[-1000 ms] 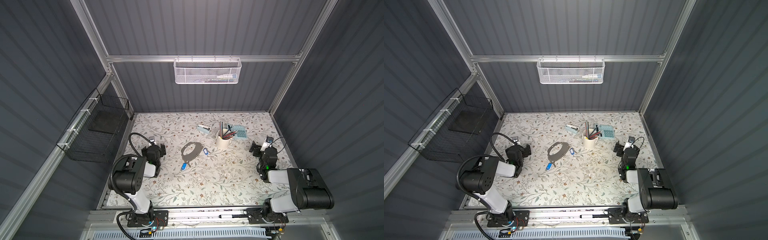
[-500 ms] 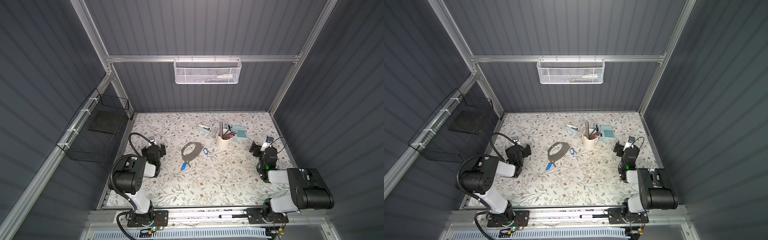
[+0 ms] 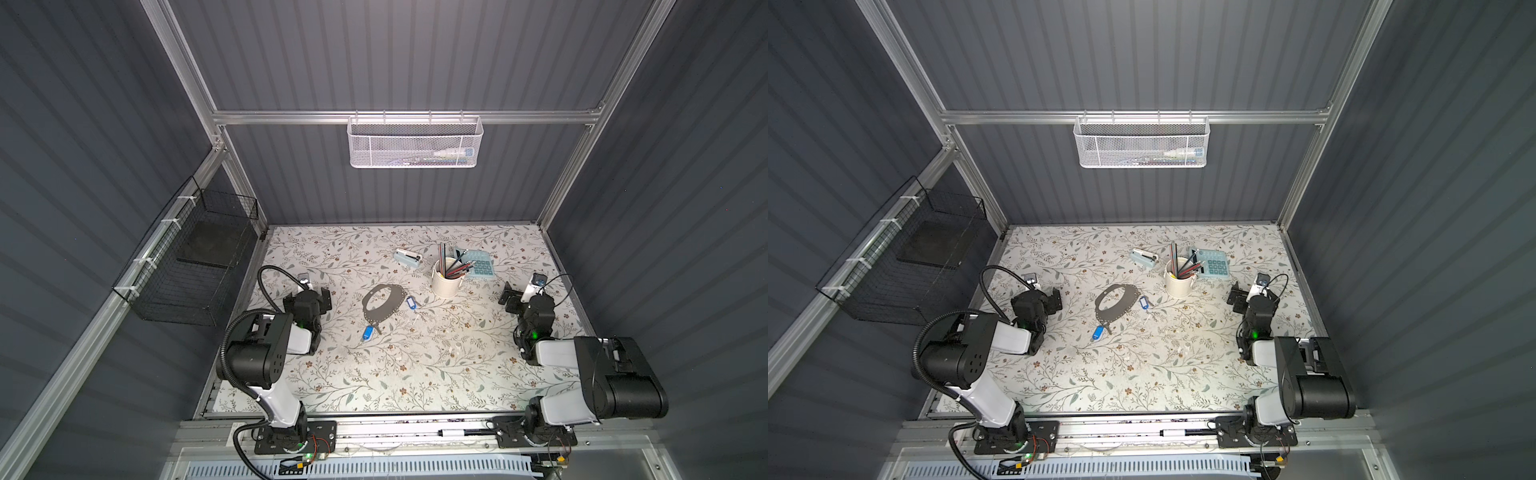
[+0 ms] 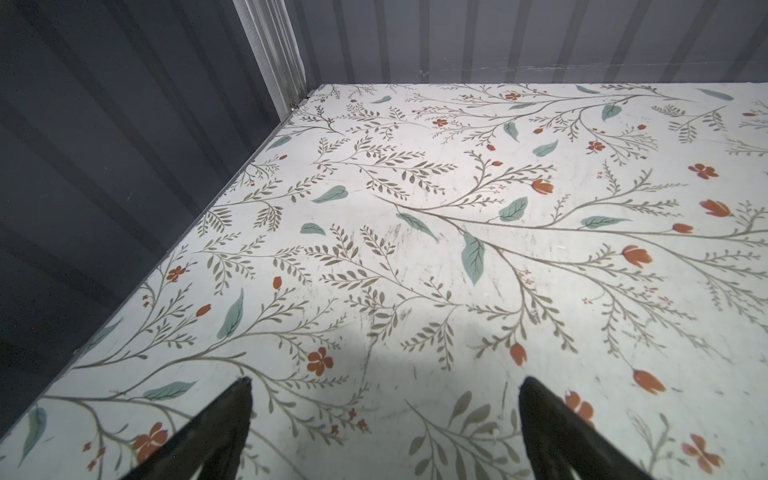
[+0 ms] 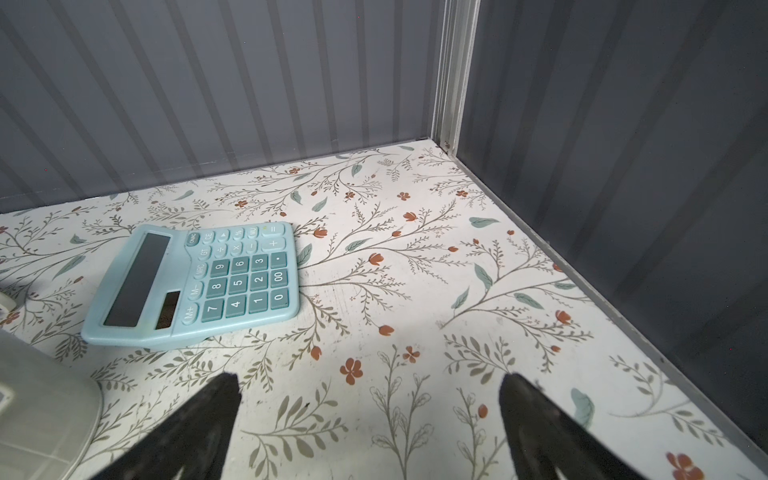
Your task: Put the keys on the keyring
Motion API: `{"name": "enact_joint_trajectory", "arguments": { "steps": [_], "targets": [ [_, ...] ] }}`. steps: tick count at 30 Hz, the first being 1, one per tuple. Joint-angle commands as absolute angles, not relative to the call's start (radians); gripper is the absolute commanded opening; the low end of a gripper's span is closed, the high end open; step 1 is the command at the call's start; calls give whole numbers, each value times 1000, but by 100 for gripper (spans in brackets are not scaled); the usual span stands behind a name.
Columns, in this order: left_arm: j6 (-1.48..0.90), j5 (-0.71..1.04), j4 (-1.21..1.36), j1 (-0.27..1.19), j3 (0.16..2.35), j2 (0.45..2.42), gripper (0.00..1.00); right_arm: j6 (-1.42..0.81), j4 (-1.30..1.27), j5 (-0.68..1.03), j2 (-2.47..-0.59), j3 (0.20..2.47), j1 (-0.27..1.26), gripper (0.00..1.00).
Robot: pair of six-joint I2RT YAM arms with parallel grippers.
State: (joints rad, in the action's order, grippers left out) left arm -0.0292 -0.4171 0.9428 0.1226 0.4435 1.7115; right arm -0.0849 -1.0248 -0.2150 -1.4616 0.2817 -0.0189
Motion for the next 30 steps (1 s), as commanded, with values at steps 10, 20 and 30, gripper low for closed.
{"name": "enact_joint_trajectory", "arguments": {
  "steps": [10, 20, 30],
  "targets": [
    [-14, -409, 957, 118, 450, 1718, 100, -78, -1047, -229, -1468, 296, -14, 99],
    [-15, -408, 957, 117, 451, 1717, 100, -67, -1062, -224, -1468, 290, -8, 99],
    [-15, -408, 957, 118, 451, 1718, 100, -67, -1057, -225, -1468, 293, -8, 99]
  ]
}}
